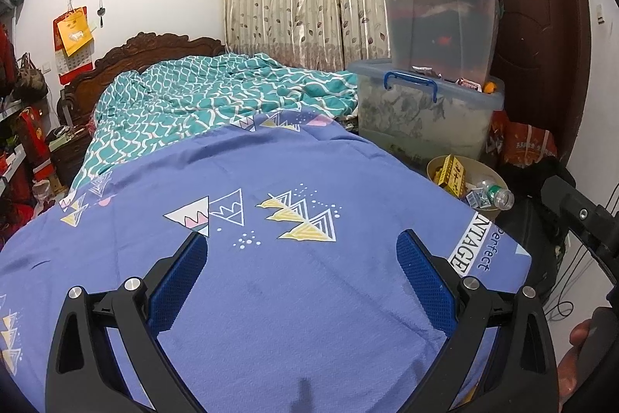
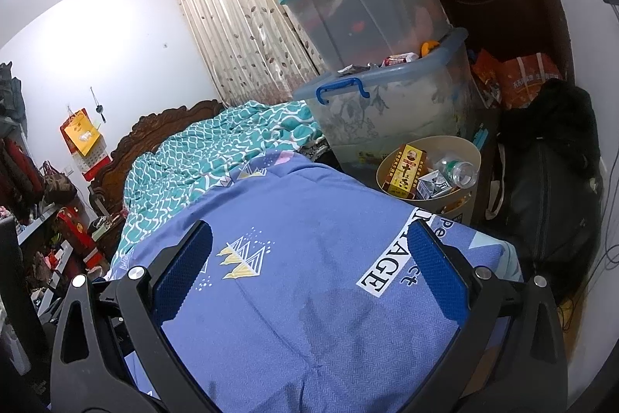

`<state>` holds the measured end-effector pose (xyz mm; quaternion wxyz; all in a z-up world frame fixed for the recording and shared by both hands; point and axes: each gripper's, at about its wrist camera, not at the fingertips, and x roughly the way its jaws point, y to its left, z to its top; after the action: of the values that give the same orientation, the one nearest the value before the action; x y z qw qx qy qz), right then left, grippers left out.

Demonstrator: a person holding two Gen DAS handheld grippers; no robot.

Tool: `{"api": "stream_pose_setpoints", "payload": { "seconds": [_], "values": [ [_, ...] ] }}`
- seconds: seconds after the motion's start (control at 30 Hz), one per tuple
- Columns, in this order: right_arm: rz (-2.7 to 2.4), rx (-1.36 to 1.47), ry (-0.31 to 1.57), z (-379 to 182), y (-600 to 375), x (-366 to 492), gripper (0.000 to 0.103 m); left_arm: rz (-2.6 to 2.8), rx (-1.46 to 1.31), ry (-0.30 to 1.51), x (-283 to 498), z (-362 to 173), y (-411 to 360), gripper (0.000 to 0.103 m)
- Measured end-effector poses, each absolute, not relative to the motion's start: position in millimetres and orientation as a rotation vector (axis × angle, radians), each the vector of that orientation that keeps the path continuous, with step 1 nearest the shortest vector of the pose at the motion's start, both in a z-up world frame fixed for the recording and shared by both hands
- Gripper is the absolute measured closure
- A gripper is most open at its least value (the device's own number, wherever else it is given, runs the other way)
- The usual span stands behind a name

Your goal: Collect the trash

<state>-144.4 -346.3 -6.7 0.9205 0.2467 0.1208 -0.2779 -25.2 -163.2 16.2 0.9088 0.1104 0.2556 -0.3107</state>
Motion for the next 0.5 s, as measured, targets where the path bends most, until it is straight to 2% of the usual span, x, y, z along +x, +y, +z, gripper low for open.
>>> {"api": "stream_pose_setpoints", "payload": {
  "seconds": [0.5],
  "values": [
    [-0.571,0.507,0.248,-6.1,-344.8,-144.5,0.003,-0.627,0.229,0.531,-22.9,14.3,-159.7,0.009]
  ]
}}
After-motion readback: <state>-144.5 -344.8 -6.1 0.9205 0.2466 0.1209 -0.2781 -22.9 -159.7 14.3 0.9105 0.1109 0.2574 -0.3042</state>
